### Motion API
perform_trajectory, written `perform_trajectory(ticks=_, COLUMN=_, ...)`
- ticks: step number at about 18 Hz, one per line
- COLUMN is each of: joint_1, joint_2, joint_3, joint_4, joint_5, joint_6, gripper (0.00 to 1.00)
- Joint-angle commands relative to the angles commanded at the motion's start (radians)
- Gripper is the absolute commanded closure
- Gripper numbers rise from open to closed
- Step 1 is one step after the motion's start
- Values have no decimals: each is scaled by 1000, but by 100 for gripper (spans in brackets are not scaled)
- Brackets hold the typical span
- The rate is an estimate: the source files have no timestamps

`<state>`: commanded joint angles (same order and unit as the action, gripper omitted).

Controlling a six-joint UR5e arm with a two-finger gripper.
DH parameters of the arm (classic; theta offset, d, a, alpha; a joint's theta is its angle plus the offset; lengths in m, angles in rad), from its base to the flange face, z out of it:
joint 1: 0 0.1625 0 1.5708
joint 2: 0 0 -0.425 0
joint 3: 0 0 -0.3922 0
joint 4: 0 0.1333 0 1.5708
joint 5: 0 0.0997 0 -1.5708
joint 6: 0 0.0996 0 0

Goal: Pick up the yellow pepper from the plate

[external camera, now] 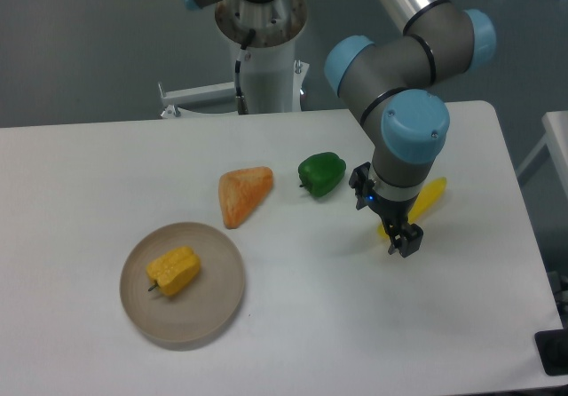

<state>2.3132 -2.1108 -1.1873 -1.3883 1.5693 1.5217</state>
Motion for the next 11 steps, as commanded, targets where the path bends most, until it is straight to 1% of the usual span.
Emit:
perform_trajectory(ticks=6, joint_1=-5, joint_2=-3, joint_3=2, joint_4=5, joint_5=-2, joint_6=-9, gripper=0)
perform_trajectory(ticks=9, joint_1=-29, joint_2=-14, joint_3=0, joint_4=14, joint_5=-9, joint_6=-116, gripper=0)
perform_trajectory(ticks=11, joint_1=-49, joint_2=-12, joint_3=-5, joint_4=28, joint_5=-52, joint_6=-168, gripper=0)
